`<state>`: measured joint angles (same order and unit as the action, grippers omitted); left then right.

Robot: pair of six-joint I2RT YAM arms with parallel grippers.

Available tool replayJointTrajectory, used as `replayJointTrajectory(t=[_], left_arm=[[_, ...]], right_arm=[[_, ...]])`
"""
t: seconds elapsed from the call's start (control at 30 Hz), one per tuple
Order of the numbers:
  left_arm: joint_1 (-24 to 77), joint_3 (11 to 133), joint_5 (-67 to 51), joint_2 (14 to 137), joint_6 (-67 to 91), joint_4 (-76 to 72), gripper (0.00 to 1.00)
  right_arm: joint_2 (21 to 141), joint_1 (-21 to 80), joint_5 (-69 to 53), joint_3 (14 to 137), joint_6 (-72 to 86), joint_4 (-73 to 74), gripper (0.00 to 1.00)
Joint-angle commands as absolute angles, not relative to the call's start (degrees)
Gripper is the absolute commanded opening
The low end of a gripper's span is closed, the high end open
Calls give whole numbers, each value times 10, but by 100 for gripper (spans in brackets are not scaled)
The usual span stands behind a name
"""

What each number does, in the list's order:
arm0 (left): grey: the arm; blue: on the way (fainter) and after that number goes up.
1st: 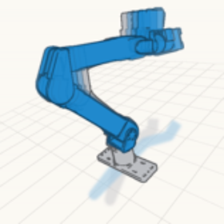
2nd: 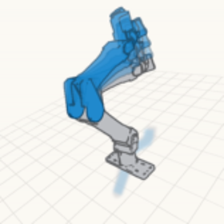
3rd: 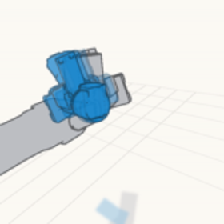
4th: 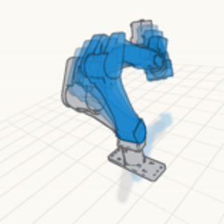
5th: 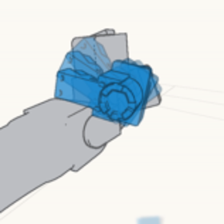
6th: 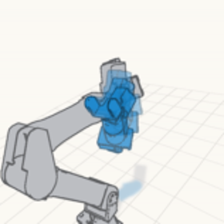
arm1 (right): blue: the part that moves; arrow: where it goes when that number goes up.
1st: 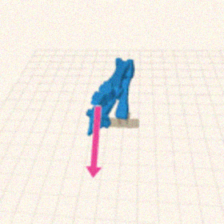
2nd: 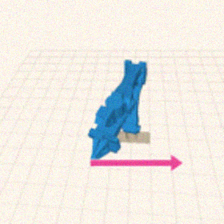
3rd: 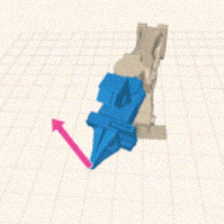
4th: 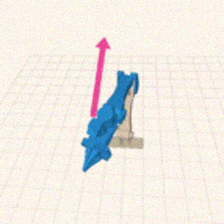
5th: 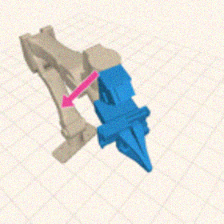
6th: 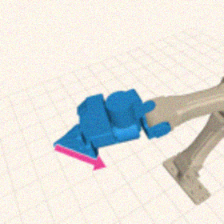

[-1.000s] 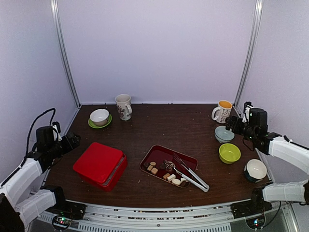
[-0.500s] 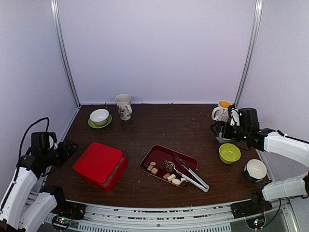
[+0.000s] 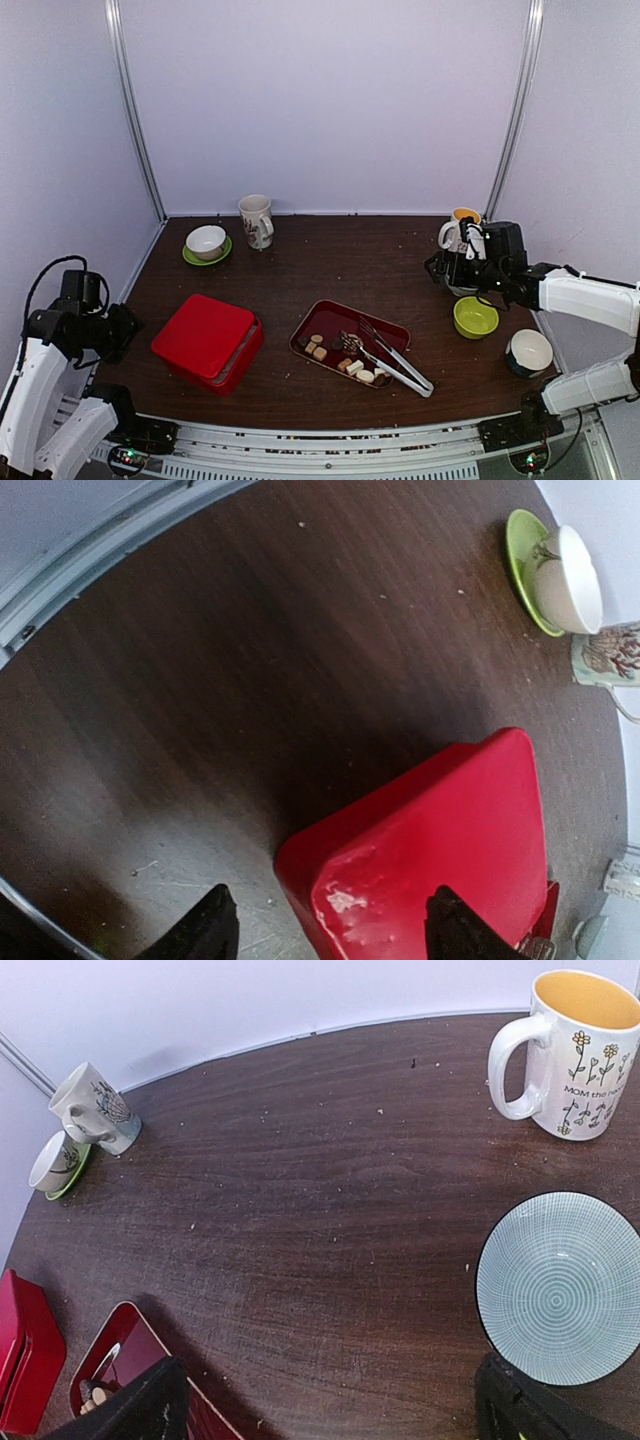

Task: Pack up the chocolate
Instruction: Move the packing box to the center of the board.

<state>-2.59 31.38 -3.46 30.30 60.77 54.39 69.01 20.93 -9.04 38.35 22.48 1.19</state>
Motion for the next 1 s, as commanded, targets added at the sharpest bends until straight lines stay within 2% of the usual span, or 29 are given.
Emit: replayJointTrajectory(t=[0.0, 0.1, 0.27, 0.5, 0.97], left_arm=[[-28, 334, 9, 336, 625, 604, 44], [-28, 323, 6, 335, 629, 604, 0], [-28, 317, 4, 345, 606, 612, 0], [-23, 311, -26, 439, 573, 601, 0], [102, 262, -81, 468, 692, 489, 0]], right_arm=[[691, 212, -73, 390, 222, -11, 100], [688, 213, -70, 389, 222, -15, 100], [685, 213, -69, 389, 227, -21, 100], [675, 213, -70, 387, 227, -18, 100], [657, 214, -74, 377, 236, -24, 100]])
